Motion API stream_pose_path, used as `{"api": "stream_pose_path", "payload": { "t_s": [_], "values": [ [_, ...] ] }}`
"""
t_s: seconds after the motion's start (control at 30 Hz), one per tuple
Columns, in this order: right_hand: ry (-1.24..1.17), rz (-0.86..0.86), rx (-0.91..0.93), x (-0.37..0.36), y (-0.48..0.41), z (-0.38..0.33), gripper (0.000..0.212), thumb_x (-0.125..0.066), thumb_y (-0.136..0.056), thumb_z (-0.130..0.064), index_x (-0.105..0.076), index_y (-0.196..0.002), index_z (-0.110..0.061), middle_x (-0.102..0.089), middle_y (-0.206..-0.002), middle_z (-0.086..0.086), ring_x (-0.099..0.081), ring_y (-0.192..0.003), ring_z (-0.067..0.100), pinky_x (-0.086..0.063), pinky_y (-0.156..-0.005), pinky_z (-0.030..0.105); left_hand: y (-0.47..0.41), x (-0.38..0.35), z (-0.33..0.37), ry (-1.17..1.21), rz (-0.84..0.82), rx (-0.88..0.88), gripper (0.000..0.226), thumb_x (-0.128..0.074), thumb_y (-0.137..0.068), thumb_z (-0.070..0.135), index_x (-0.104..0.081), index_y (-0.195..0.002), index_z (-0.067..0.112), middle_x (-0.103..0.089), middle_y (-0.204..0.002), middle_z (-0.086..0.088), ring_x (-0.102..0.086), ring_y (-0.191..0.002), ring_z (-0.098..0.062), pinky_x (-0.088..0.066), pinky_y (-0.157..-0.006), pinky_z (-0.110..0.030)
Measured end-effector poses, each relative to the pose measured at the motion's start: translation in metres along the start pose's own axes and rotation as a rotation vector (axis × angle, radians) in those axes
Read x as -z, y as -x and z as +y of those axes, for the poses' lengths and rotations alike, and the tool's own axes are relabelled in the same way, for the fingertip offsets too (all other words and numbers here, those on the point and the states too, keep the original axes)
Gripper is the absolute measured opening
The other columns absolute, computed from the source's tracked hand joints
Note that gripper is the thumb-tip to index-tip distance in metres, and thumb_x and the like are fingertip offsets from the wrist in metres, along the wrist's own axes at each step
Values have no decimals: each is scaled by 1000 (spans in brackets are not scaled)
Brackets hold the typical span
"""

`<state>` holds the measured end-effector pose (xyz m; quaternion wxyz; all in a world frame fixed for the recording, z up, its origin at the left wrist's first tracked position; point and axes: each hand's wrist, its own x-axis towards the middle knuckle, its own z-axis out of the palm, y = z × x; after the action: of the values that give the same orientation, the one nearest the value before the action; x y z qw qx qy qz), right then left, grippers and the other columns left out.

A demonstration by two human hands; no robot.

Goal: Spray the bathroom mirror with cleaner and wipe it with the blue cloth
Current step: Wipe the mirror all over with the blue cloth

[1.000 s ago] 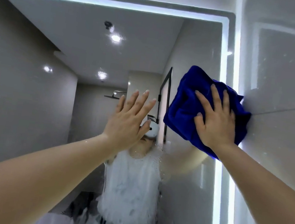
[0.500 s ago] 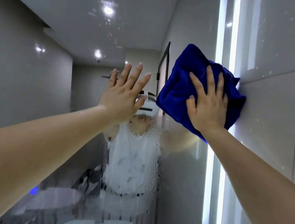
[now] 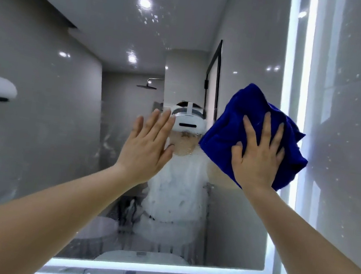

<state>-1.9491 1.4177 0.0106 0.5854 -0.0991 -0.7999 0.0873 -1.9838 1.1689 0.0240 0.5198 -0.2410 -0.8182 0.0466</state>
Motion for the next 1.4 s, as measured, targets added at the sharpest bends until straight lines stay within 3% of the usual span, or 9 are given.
{"api": "stream_pose_path", "payload": {
  "t_s": [0.2,0.43,0.7,0.87,1.03,1.17,1.4],
  "values": [
    [32,2,-11,-4,3,-28,60,-23,-89,-44,-19,-149,-35,-10,-159,8,-6,-142,46,-18,-106,67,19,8,-50,-12,42,36,64,-18,-95,49,-7,-149,16,-7,-157,-1,1,-144,-17,7,-115,-38],
    [43,-28,148,-20,23,-112,59,-29,-91,-45,-19,-149,-35,-10,-160,7,-8,-142,45,-25,-103,65,37,19,-97,-46,41,87,63,-9,-94,51,14,-145,21,9,-156,2,18,-141,-13,7,-116,-42],
    [36,-34,219,-37,34,-202,61,-27,-91,-47,-14,-150,-35,-6,-160,7,-7,-143,45,-23,-106,63,80,30,-185,-137,15,238,65,-13,-93,48,8,-147,18,2,-158,-1,7,-145,-18,3,-117,-43],
    [26,-40,266,-47,39,-266,62,-23,-89,-49,-13,-149,-36,-7,-160,6,-9,-142,45,-27,-104,62,106,42,-232,-142,-10,288,62,-6,-92,49,20,-141,23,18,-154,4,15,-143,-14,3,-118,-45],
    [26,-46,321,-57,43,-328,62,-23,-89,-49,-17,-149,-35,-11,-159,6,-13,-141,45,-32,-101,61,124,56,-274,-158,-49,317,67,-1,-89,50,13,-146,19,14,-157,1,20,-140,-11,8,-117,-41],
    [-18,-55,329,-64,48,-379,63,-32,-91,-48,-13,-150,-36,-4,-160,5,-7,-143,44,-28,-104,60,136,63,-312,-197,-70,333,69,1,-88,52,12,-147,18,15,-157,3,18,-142,-12,9,-116,-39],
    [-44,-72,395,-76,60,-457,63,-30,-93,-49,-9,-150,-35,4,-160,6,-2,-143,44,-23,-109,57,168,68,-374,-242,-89,354,69,1,-87,52,13,-147,19,13,-157,3,18,-141,-11,10,-115,-37]
  ]
}}
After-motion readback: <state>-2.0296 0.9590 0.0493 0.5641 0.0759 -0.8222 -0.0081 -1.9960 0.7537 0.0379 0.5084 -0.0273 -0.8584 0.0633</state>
